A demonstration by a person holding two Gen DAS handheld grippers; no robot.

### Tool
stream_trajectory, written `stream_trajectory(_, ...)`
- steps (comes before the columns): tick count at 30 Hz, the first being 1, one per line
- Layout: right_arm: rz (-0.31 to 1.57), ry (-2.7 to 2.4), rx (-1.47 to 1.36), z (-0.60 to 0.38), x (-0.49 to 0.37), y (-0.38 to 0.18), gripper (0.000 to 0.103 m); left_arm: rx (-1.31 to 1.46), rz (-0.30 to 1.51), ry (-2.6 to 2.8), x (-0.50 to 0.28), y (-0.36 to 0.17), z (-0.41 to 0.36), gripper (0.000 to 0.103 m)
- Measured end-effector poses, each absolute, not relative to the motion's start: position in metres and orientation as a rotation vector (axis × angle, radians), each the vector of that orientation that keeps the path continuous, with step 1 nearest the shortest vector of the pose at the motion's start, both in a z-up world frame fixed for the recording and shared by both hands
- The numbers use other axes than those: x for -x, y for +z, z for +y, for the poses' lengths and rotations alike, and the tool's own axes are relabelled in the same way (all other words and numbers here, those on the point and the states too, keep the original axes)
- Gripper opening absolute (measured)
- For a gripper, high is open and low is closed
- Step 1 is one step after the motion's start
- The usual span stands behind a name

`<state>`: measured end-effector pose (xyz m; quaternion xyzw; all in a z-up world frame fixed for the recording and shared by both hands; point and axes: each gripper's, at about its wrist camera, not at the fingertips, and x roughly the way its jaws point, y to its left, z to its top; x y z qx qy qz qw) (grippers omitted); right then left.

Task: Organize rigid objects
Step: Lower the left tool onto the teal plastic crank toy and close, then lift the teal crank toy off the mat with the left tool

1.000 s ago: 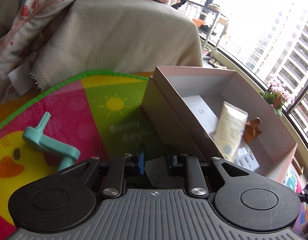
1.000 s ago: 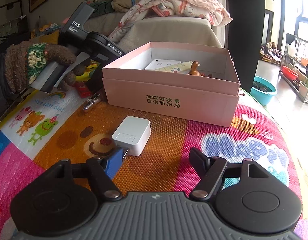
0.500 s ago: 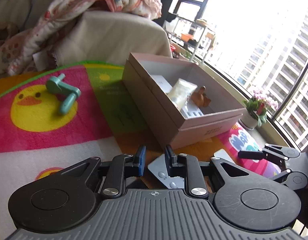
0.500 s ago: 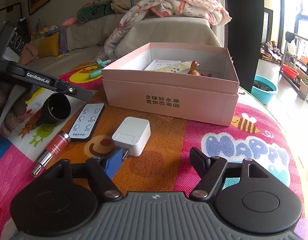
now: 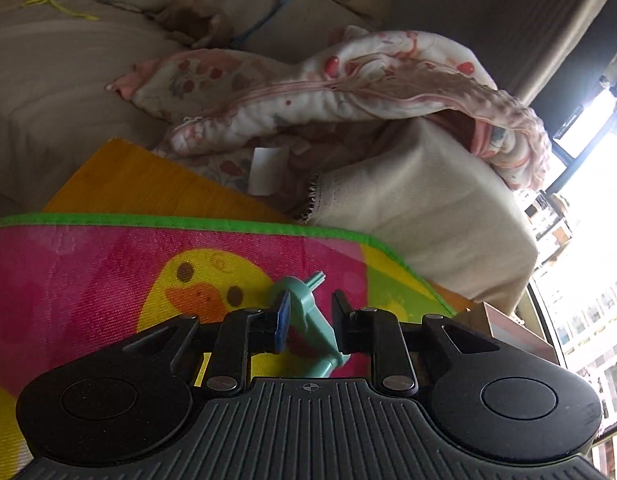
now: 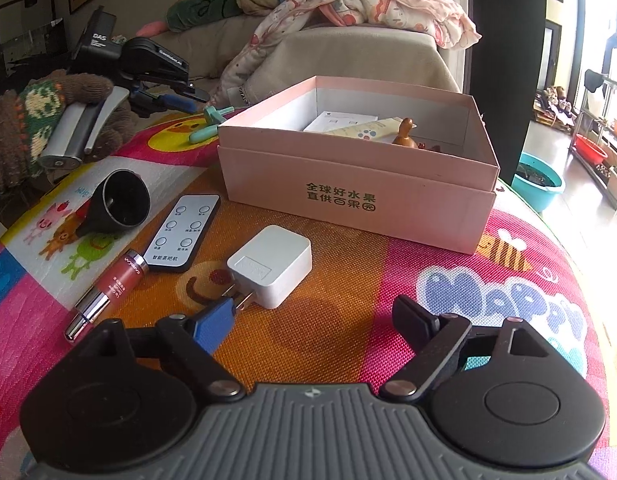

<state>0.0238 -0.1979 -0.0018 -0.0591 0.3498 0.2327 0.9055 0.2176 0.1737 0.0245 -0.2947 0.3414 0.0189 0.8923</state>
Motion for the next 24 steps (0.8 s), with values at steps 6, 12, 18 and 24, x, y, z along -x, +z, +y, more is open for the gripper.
stream_trajectory(6,0.722,0.481,0.124,-0.198,-0.024,-0.002,0.086,0.557,0.743,0.087,-0.245,0.013,0.159,0.029)
stream_trajectory(12,0.723,0.479,0.128,-0.198,-0.024,-0.002,0.086,0.354,0.742,0.081,-0.254,0.015,0.130,0.030)
stream_trajectory(18,0.766,0.516,0.138,-0.194,-0.028,-0.003,0.100,0.037,0.688,0.066,-0.246,0.005,0.093,0.031)
stream_trajectory(24,0.768,0.525,0.162,-0.191,-0.028,-0.004,0.103,0.066,0.729,-0.042,-0.242,0.011,0.101,0.014)
